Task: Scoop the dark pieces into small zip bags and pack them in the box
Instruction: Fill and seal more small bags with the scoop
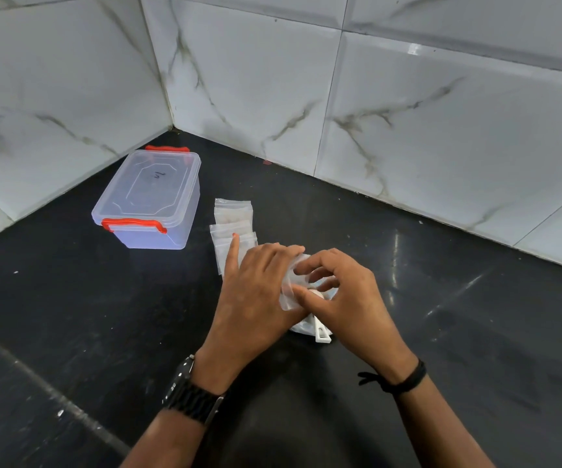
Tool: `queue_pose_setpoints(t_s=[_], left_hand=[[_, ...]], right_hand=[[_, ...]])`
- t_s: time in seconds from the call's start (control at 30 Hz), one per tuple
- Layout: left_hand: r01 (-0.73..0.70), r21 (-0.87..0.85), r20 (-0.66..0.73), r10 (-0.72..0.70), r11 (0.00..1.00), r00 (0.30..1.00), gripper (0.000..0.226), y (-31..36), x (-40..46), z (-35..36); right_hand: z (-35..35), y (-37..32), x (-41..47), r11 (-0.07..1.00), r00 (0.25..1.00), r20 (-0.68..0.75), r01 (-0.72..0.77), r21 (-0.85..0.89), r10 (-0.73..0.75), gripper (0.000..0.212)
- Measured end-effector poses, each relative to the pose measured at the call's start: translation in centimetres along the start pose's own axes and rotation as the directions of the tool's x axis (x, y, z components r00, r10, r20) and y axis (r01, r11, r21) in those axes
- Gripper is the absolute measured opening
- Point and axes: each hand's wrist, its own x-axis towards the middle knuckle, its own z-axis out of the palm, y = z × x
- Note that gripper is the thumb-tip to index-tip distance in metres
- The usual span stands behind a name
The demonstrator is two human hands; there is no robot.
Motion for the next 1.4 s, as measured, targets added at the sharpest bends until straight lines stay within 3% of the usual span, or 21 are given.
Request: queue_pose_setpoints(t_s=[0.1, 0.3, 0.43, 0.57, 0.73, 0.83, 1.03, 1.2, 1.4], left_hand=[[0.003, -0.098, -0.056, -0.009, 0.995, 0.998, 0.05, -0.2, -0.4, 0.4], [0.016, -0.093, -0.248, -0.039, 0.996, 0.968, 0.041, 0.4, -1.0, 0.1], [0.236, -0.344, -0.072, -0.276, 0.909, 0.958, 0.042, 0.3, -2.1, -0.4], [0.418, -0.356, 0.121, -0.403, 0.836, 0.907, 0.045, -0.5, -3.0, -1.0], [0.538, -0.299, 0.253, -0.478, 0.788, 0.841, 0.047, -0.7, -4.3, -0.6], [0.593, -0.269, 0.283, -0.526, 0.759, 0.802, 0.046, 0.1, -4.7, 0.5], [0.668, -0.191, 0.28, -0.612, 0.719, 0.739, 0.049, 1.3, -4.6, 2.0], [0.707, -0.18, 0.229, -0.669, 0.684, 0.707, 0.055, 1.5, -3.9, 2.7], [0.71, -0.214, 0.284, -0.653, 0.671, 0.702, 0.053, 1.2, -3.2, 3.9]], right_hand=[[0.2, 0.1, -0.1, 0.994, 0.997, -0.036, 0.067, -0.084, -0.07, 0.015], [0.8, -0.7, -0.2, 0.978, 0.992, 0.011, 0.122, -0.168, -0.122, 0.024], [1.0, -1.1, -0.1, 0.978, 0.988, 0.101, 0.135, -0.158, -0.12, 0.023], [-0.2, -0.3, -0.3, 0.99, 0.983, 0.162, 0.105, -0.095, -0.088, 0.035], [-1.8, 2.2, -1.3, 0.916, 0.904, 0.417, 0.088, -0.391, 0.091, 0.056], [-1.3, 3.8, -2.0, 0.835, 0.842, 0.491, 0.096, -0.542, 0.222, 0.059], [-0.4, 5.5, -2.0, 0.846, 0.886, 0.444, 0.132, -0.516, 0.133, 0.038], [-0.6, 5.1, -1.7, 0.894, 0.97, 0.243, 0.101, -0.437, 0.009, 0.025], [-0.9, 5.3, -1.4, 0.909, 0.984, 0.159, 0.137, -0.395, -0.08, 0.017]])
